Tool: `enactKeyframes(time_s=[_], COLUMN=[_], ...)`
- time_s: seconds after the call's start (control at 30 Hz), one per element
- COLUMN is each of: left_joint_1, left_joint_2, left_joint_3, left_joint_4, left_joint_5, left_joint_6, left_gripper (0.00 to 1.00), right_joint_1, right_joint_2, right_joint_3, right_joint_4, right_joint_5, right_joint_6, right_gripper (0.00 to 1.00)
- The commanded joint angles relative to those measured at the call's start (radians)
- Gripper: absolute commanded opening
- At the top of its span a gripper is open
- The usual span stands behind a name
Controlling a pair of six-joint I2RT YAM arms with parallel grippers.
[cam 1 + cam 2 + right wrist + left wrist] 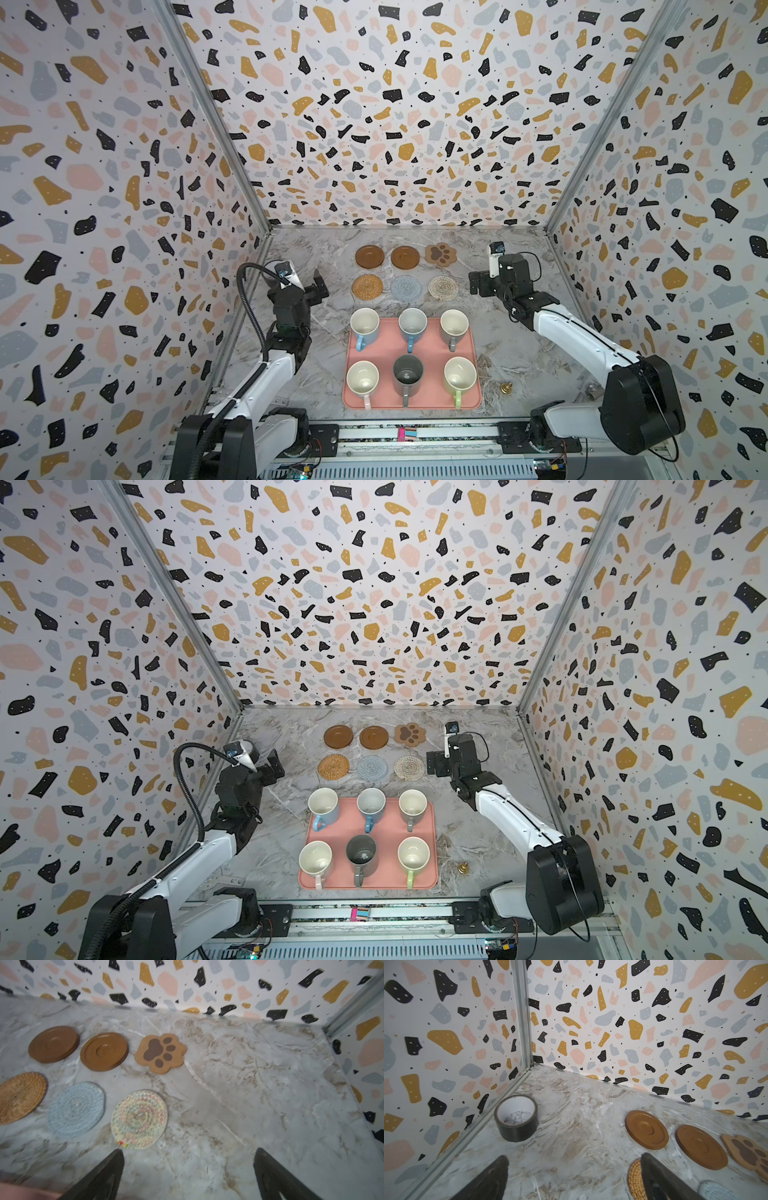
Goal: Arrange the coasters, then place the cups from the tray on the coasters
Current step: 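Move the right gripper over the mugs on the pink tray while the left gripper rises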
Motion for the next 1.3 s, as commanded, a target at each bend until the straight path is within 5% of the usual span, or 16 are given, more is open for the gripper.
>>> enactKeyframes(time_s=[0.0,0.43,0.73,0.97,1.27], left_joint_1=[0.002,-0.085,-0.191,-0.232,-0.243], left_joint_2=[0.019,0.166,0.206,0.203,0.138], left_joint_3=[0.077,0.311,0.429,0.500,0.466], left_joint_4=[-0.108,-0.353,-0.493,-0.655,-0.613], left_joint_5=[0.051,0.056,0.010,-0.136,-0.018], left_joint_6=[-0.046,-0.159,-0.193,-0.330,-0.297], left_gripper=[1.00,0.99,1.00,0.99,0.99], right_joint_1=[0.030,0.173,0.261,0.316,0.368], right_joint_2=[0.002,-0.035,-0.096,-0.067,-0.080], right_joint_3=[0.068,0.207,0.167,0.169,0.138], right_joint_4=[-0.259,-0.598,-0.636,-0.625,-0.703], right_joint_5=[-0.052,-0.110,-0.119,-0.135,-0.092], right_joint_6=[0.055,0.241,0.414,0.461,0.521], right_gripper=[0.99,0.99,0.99,0.99,0.99])
